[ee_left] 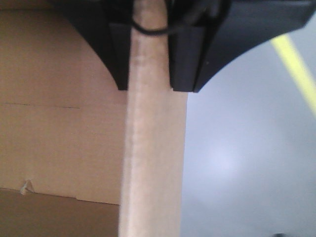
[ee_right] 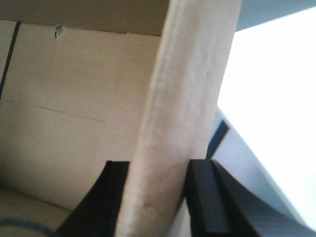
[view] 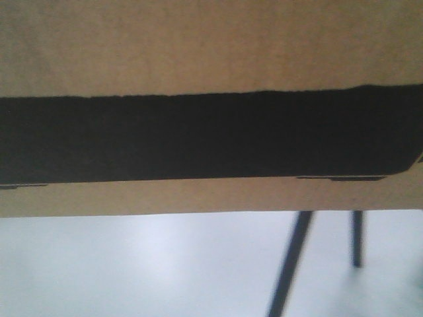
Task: Grab box from left shelf to table start
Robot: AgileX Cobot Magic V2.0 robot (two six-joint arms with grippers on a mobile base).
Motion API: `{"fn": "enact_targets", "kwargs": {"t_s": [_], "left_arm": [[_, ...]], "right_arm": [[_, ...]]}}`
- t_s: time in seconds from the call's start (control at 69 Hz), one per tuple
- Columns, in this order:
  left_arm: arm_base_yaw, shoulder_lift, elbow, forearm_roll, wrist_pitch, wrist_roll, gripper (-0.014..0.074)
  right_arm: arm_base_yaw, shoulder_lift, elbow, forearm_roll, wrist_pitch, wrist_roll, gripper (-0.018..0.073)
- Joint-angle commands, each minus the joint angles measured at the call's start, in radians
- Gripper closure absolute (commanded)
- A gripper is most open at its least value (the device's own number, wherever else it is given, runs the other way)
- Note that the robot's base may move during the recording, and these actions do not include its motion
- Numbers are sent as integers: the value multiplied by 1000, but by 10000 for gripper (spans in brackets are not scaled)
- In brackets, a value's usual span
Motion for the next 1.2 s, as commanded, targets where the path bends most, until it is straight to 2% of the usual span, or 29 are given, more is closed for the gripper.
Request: {"fn": "enact_targets", "kwargs": {"t_s": [0.0,1.188], "left_arm": [[-7,2,-42,-69,-195,-31,700],[-7,2,-42,-69,-192,-31,700]], "right_arm": [[3,2,-32,2,-103,-23,491],[3,2,-32,2,-103,-23,491]]}}
